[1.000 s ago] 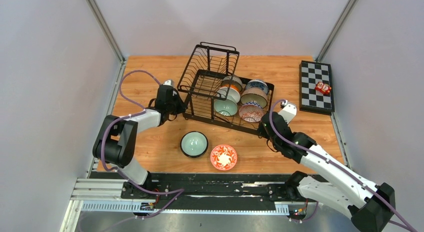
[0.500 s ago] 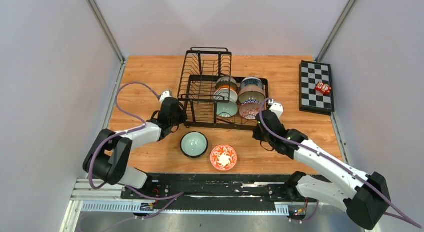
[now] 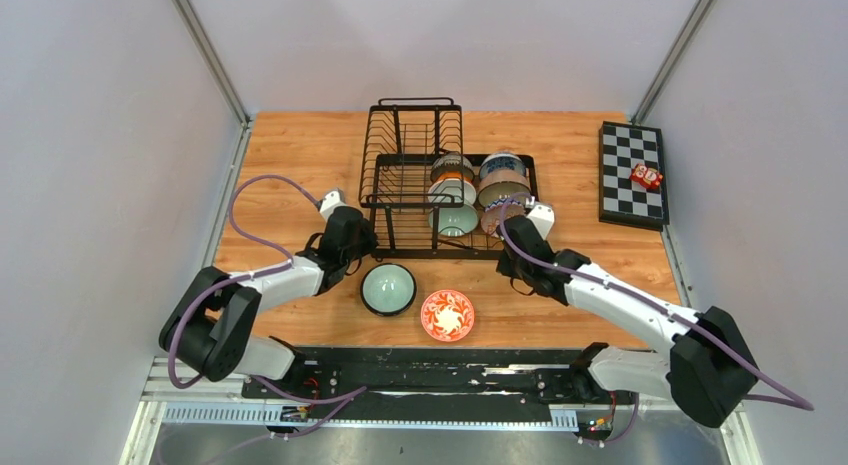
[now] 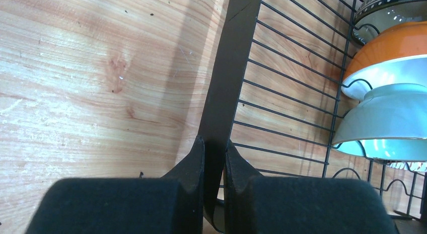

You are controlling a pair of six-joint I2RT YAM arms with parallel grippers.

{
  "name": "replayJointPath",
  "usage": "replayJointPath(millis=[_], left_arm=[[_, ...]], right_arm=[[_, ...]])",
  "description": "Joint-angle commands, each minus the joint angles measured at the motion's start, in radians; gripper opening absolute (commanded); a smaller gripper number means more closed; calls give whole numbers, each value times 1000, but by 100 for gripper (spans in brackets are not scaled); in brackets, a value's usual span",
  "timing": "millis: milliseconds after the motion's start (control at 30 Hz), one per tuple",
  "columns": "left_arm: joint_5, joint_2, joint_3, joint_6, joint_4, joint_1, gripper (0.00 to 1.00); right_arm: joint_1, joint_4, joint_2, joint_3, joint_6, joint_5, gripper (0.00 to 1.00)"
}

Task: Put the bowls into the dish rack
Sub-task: Adjust the dish rack at the center of the board.

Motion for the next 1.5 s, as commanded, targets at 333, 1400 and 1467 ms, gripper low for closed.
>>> replayJointPath(millis=[333, 1400, 1467], left_arm=[[120, -88, 56, -7, 6, -58, 0], [295, 110, 195, 181, -47, -248, 23], [284, 103, 202, 189, -71, -251, 30]], right_arm=[[-154, 179, 175, 43, -26, 6, 3], [-471, 325, 496, 271, -107, -226, 3], [-476, 324, 498, 275, -114, -243, 3]])
